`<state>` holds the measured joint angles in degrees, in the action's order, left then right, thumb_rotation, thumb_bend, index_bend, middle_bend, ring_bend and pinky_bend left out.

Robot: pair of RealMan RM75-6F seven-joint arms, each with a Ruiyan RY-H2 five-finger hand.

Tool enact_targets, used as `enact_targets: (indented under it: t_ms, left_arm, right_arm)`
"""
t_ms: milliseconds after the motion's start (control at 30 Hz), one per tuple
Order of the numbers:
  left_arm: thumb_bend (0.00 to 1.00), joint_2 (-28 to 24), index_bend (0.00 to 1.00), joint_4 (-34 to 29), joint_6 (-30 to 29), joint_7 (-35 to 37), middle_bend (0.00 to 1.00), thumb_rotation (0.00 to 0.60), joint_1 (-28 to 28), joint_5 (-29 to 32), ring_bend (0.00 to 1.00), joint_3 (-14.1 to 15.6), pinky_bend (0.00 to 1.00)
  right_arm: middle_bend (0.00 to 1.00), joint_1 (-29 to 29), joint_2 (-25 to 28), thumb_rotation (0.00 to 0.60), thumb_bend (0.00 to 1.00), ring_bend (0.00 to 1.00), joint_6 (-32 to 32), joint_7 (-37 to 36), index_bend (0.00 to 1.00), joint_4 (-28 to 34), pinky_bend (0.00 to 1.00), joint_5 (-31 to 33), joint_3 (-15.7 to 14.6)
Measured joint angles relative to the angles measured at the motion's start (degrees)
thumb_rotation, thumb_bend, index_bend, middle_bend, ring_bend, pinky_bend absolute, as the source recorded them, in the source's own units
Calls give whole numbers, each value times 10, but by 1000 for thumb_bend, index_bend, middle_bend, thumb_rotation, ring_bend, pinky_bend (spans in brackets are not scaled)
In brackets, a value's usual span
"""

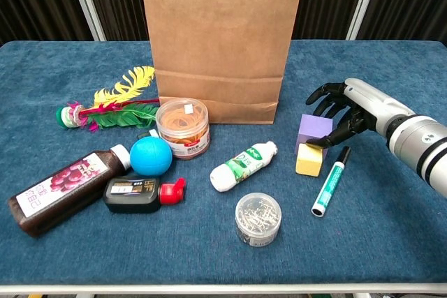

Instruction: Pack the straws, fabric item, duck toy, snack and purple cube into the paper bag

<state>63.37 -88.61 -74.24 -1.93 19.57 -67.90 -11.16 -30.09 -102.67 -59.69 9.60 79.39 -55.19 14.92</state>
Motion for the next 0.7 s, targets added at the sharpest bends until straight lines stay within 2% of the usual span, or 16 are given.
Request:
enact_targets:
  t_ms: [233,500,700]
  left_arm:
    - [93,-3,251,-3,5,1,304,600,-2,-1,237,-1,325]
    - [92,-5,251,-15,9,-4,305,600,-2,0,237,-3,325]
    - [92,-7,251,-28,11,-13,304,600,-2,0,237,-3,325]
  right_arm:
    - [487,-1,-6,600,191,453,-4,-5,441,-6,584,-6,1]
    - [499,5,13,600,209,465,-21,-8,463,25,599,-21,4]
    - [499,21,69,600,208,465,-65,-10,464,108,599,-57,13]
